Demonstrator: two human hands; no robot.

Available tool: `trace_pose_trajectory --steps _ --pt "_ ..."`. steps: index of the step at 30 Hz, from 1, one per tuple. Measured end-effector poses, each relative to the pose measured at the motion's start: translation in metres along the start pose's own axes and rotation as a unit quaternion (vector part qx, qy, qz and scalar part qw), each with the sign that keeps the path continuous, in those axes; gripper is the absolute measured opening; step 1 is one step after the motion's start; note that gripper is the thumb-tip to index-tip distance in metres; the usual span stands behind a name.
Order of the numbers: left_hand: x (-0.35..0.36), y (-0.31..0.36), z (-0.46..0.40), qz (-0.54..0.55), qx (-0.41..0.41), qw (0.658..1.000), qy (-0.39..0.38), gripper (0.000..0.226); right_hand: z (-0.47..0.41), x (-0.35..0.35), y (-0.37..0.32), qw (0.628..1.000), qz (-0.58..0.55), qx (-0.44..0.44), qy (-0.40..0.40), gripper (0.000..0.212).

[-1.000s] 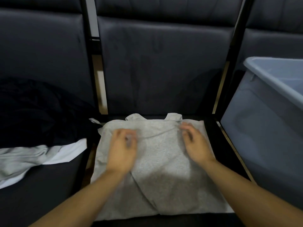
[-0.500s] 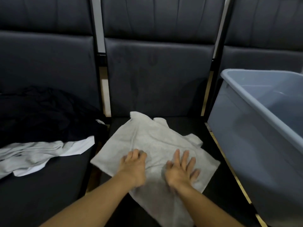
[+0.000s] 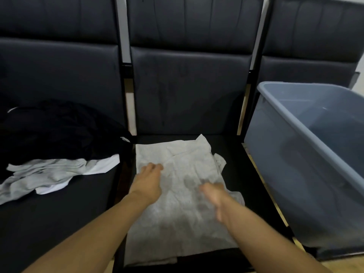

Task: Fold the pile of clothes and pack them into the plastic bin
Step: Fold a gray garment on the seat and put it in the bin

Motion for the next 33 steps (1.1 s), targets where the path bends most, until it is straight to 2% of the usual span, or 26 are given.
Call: trace_pose_trajectory --steps 3,5,7,10,14,19,23,26,28,30,33 --pt "-0.011 -0.04 0.004 0.088 -0.159 0.983 0.014 0.037 -0.016 -0.051 -0.022 0.98 0.168 -0.058 0.095 0.071" --pt "-0.01 -0.063 0.005 0.108 -0.231 0.967 -0.013 0.042 -0.023 -0.067 -0.026 0.962 0.221 -0.097 0.127 0.065" --pt "-0.006 -0.076 0.007 0.143 -0.271 0.95 -0.055 0.055 -0.031 -0.068 -0.019 0.954 0.242 -0.12 0.132 0.067" --pt "0.0 -0.076 0.009 0.179 -0.267 0.942 -0.092 0.053 -0.04 -0.064 -0.007 0.951 0.254 -0.129 0.118 0.079" --pt "-0.002 -0.068 0.008 0.175 -0.274 0.941 -0.097 0.041 -0.045 -0.064 0.0 0.948 0.281 -0.094 0.112 0.085" --pt "0.008 -0.063 0.005 0.228 -0.28 0.926 -0.108 0.041 -0.044 -0.052 -0.002 0.943 0.307 -0.084 0.097 0.094" --pt "0.02 -0.07 0.004 0.326 -0.305 0.884 -0.139 0.052 -0.045 -0.046 -0.003 0.938 0.325 -0.099 0.064 0.071" --pt "0.021 -0.072 0.006 0.38 -0.319 0.856 -0.142 0.048 -0.044 -0.044 -0.002 0.937 0.326 -0.116 0.055 0.056" --pt "0.016 -0.068 0.011 0.425 -0.319 0.836 -0.134 0.042 -0.044 -0.043 0.0 0.948 0.286 -0.129 0.054 0.05" --pt "0.007 -0.061 0.018 0.472 -0.31 0.816 -0.125 0.027 -0.044 -0.045 0.0 0.96 0.225 -0.152 0.06 0.039" --pt "-0.01 -0.054 0.023 0.525 -0.284 0.798 -0.083 0.024 -0.043 -0.051 -0.01 0.959 0.132 -0.226 0.108 0.03"
Point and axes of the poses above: each hand's wrist, its own z-axis away from the middle knuckle, its own x-axis out of the palm, y = z × x, the point moved 7 cm from there along -z, towards the middle knuckle, and after that the axes turned 15 degrees about -x, right-handed, at the moved point
